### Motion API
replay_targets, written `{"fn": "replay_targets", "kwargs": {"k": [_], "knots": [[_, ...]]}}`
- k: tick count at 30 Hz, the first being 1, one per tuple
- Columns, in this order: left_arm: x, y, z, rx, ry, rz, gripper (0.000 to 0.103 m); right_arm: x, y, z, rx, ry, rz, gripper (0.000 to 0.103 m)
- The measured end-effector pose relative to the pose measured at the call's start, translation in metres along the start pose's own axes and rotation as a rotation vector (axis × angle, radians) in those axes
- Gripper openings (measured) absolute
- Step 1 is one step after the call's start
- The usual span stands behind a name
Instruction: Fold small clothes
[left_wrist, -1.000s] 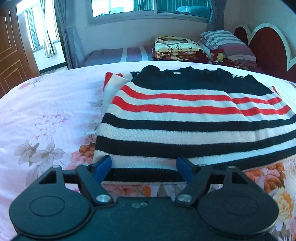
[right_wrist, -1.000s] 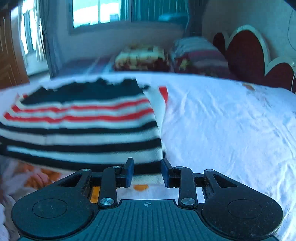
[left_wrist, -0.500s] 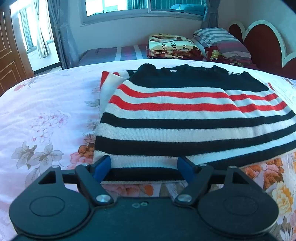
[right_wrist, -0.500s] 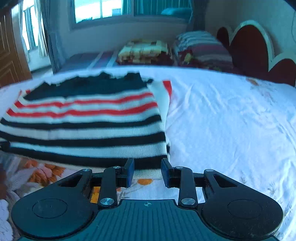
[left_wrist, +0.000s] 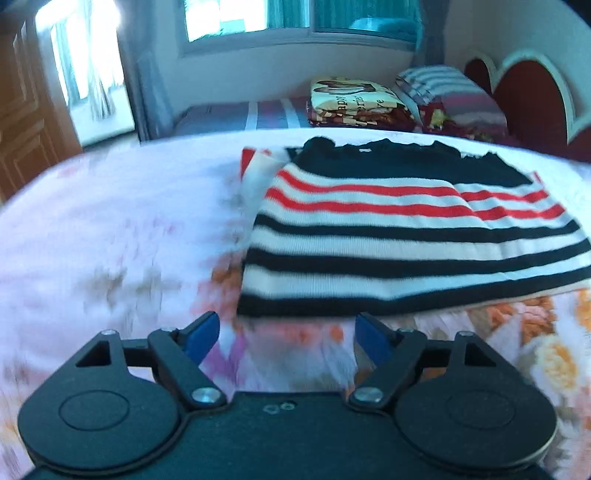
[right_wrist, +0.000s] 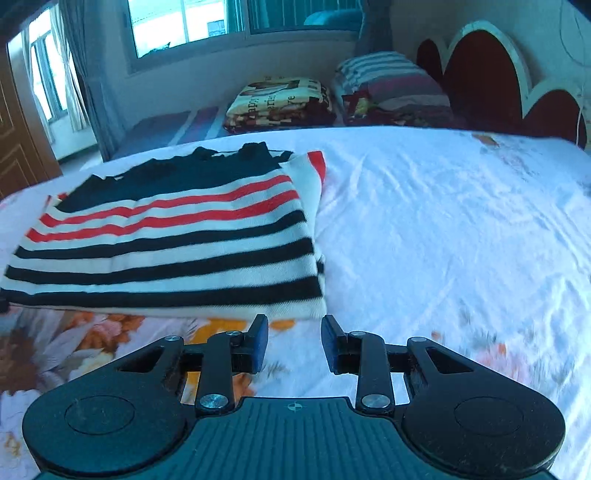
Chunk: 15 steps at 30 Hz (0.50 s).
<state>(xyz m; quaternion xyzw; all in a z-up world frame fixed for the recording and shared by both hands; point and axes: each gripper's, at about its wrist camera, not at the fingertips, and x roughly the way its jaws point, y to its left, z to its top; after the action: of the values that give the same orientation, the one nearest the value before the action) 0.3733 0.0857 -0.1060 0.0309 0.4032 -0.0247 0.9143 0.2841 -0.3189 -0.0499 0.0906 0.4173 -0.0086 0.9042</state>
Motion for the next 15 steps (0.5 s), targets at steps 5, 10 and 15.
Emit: {"fn": "replay_targets", "kwargs": {"k": [5, 10, 15], "knots": [[-0.002, 0.012, -0.007, -0.158, 0.020, -0.081, 0.066, -0.014, 0.017, -0.002, 0.010, -0.027, 0.070, 0.031], [0.013, 0.024, -0.013, -0.432, 0.041, -0.187, 0.059, -0.013, 0.044, 0.008, -0.002, -0.051, 0.130, 0.031], [0.035, 0.039, -0.015, -0.732, 0.014, -0.322, 0.059, 0.004, 0.071, 0.026, -0.022, -0.041, 0.210, 0.005]]}}
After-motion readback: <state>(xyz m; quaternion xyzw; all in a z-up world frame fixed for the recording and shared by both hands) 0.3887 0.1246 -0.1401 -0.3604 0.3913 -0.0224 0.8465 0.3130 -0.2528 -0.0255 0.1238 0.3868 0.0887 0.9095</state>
